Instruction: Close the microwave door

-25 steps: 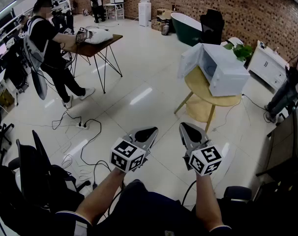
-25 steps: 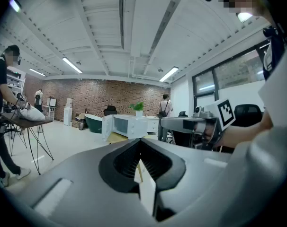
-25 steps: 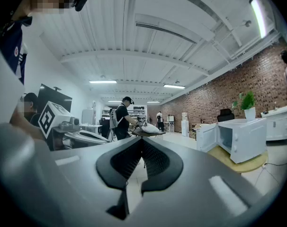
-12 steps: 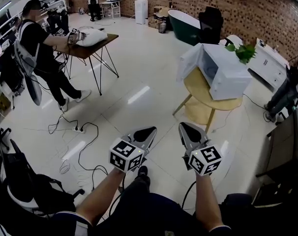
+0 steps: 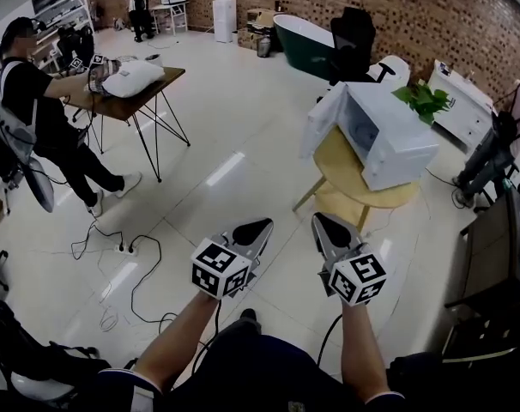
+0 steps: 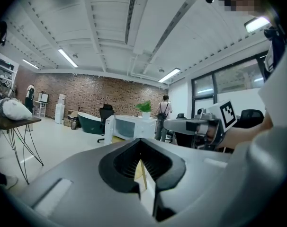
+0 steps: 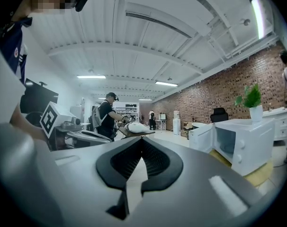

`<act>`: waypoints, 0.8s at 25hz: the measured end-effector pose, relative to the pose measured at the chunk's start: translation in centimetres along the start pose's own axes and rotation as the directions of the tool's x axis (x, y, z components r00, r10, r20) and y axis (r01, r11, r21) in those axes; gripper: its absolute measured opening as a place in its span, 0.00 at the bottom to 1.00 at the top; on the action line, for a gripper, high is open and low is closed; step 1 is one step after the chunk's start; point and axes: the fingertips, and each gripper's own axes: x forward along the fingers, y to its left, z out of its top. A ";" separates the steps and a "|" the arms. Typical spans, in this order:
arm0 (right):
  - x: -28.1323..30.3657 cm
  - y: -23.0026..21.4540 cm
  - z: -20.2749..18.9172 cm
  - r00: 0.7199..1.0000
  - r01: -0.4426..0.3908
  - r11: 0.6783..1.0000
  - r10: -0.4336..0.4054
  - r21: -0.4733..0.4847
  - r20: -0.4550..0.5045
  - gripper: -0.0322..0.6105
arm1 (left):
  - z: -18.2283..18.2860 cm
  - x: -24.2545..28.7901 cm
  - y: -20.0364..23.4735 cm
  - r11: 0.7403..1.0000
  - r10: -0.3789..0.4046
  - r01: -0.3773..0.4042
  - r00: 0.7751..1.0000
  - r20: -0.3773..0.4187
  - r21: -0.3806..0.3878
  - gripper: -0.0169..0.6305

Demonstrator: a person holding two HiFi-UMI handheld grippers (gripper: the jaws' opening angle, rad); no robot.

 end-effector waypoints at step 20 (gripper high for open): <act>12.6 -9.5 1.3 0.996 0.086 0.996 -0.086 0.011 -0.006 0.05 | 3.3 11.1 12.2 0.996 -0.092 0.092 0.996 -0.005 -0.001 0.04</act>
